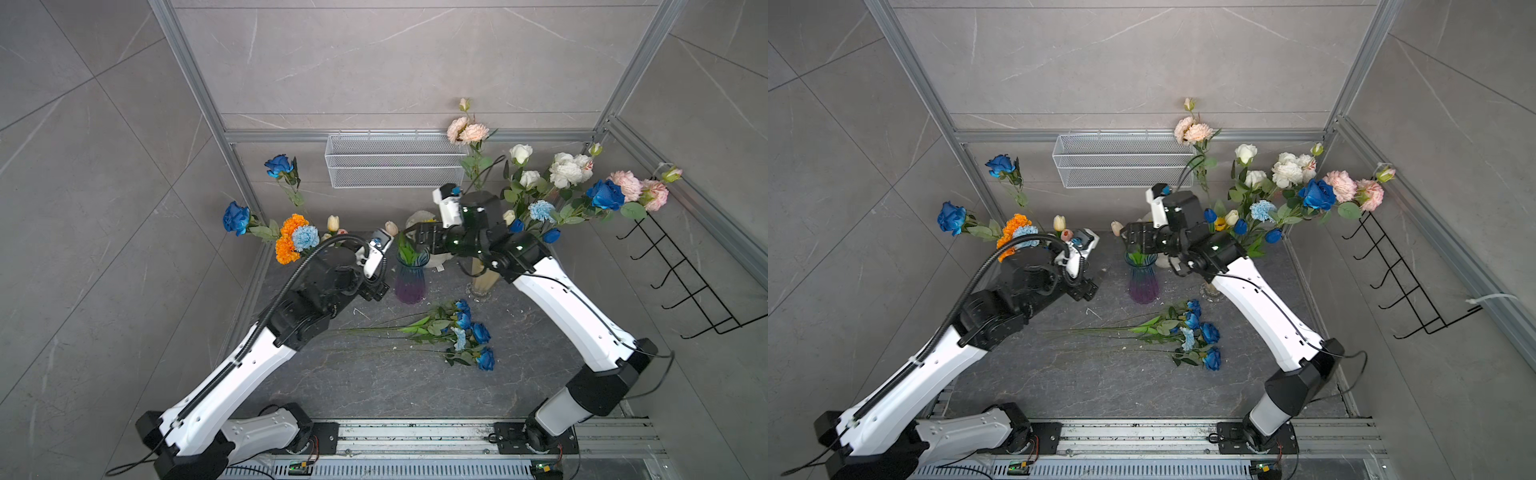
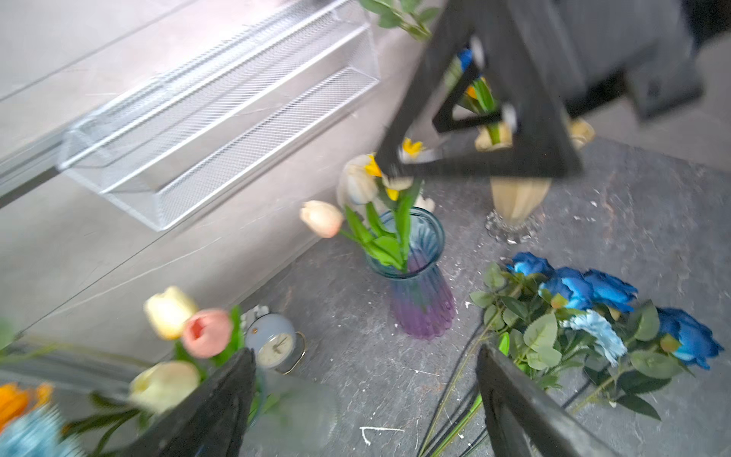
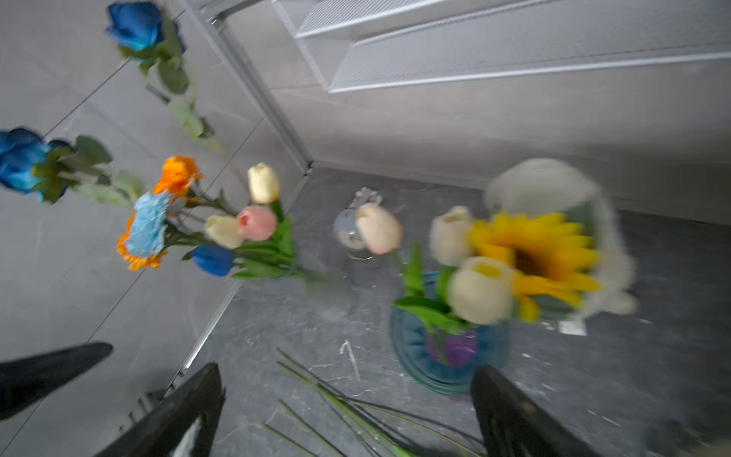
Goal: Pick out blue flowers from the vase
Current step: Pick up the flower from the vase.
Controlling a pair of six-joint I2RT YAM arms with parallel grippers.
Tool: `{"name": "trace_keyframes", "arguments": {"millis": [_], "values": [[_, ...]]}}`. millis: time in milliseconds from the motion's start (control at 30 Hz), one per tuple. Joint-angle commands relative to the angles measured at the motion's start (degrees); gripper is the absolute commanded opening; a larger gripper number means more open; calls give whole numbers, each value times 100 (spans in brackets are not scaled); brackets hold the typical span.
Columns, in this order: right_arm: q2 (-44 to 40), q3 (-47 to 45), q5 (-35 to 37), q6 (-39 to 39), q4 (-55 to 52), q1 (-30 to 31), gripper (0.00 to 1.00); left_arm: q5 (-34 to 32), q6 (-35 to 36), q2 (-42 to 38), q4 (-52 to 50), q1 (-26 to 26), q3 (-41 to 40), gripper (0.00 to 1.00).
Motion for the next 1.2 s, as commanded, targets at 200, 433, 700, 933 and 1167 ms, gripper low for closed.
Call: {"name": "trace_keyframes", "arguments": {"millis": [200, 433, 700, 933, 1167], "values": [[2030, 1576, -401, 333, -14, 580, 100, 687, -1040, -977, -804, 2232, 48, 92], [3188, 2754, -501, 583, -330, 633, 99, 3512, -1880, -815, -342, 5228, -193, 94], [3689, 3250, -541, 726, -407, 625, 99, 4871, -2693, -358, 919, 6590, -331, 97], [4105, 3657, -629, 897, -448, 596, 99, 4807, -3032, -96, 1754, 6590, -367, 99], [4434, 4137, -618, 1015, -565, 505, 98, 4864, -3040, 398, 1894, 6590, -206, 95]]}}
